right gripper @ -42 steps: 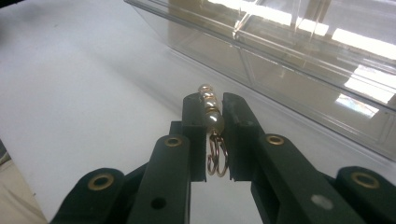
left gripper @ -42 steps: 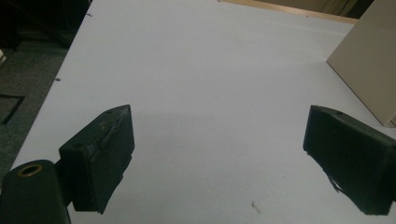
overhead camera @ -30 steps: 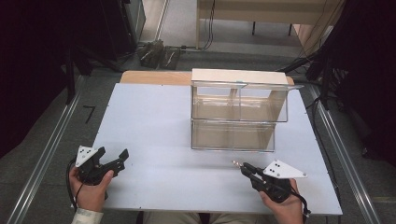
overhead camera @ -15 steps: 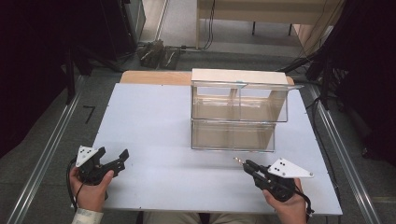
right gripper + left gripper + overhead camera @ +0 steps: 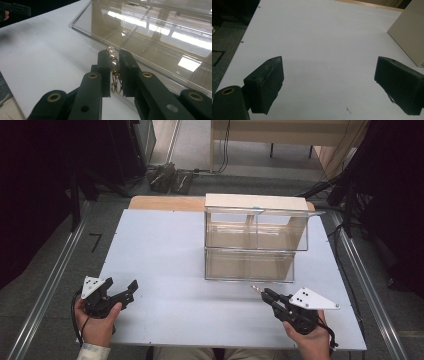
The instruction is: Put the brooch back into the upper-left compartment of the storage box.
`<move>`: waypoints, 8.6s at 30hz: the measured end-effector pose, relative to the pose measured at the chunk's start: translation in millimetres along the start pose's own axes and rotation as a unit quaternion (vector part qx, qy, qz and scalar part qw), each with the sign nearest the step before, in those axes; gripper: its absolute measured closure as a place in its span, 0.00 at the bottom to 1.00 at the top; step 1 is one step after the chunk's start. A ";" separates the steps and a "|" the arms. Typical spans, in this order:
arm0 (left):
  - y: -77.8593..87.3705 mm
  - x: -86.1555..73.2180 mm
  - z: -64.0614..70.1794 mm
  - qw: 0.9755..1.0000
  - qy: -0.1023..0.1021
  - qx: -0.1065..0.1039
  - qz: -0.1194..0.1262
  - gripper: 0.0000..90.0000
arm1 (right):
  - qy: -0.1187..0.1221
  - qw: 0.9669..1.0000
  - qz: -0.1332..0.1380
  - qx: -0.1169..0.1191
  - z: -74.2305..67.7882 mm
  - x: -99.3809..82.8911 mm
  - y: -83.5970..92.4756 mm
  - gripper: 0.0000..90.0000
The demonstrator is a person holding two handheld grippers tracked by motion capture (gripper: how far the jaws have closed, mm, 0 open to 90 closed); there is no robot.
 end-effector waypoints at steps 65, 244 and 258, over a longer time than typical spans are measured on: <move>0.2 0.2 -0.2 1.000 0.000 -0.001 0.001 0.10 | 0.028 0.996 0.085 0.005 -7.1 72.3 3.8 0.87; 0.7 0.4 1.1 1.000 0.001 -0.009 0.001 0.10 | 0.015 0.992 0.129 0.003 -10.6 105.9 -12.4 0.18; 0.9 0.6 1.3 1.000 0.000 -0.009 0.001 0.10 | 0.006 0.993 0.119 -0.012 1.5 91.3 -6.1 0.18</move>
Point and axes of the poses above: each handheld gripper's, and its own axes: y roughly backward along the jaws, x roughly out of its top, z roughly to its right, the point moved 8 cm from there along -y, roughly forward along the jaws, and after that the axes turned 3 degrees about -y, right-handed, at the moved point
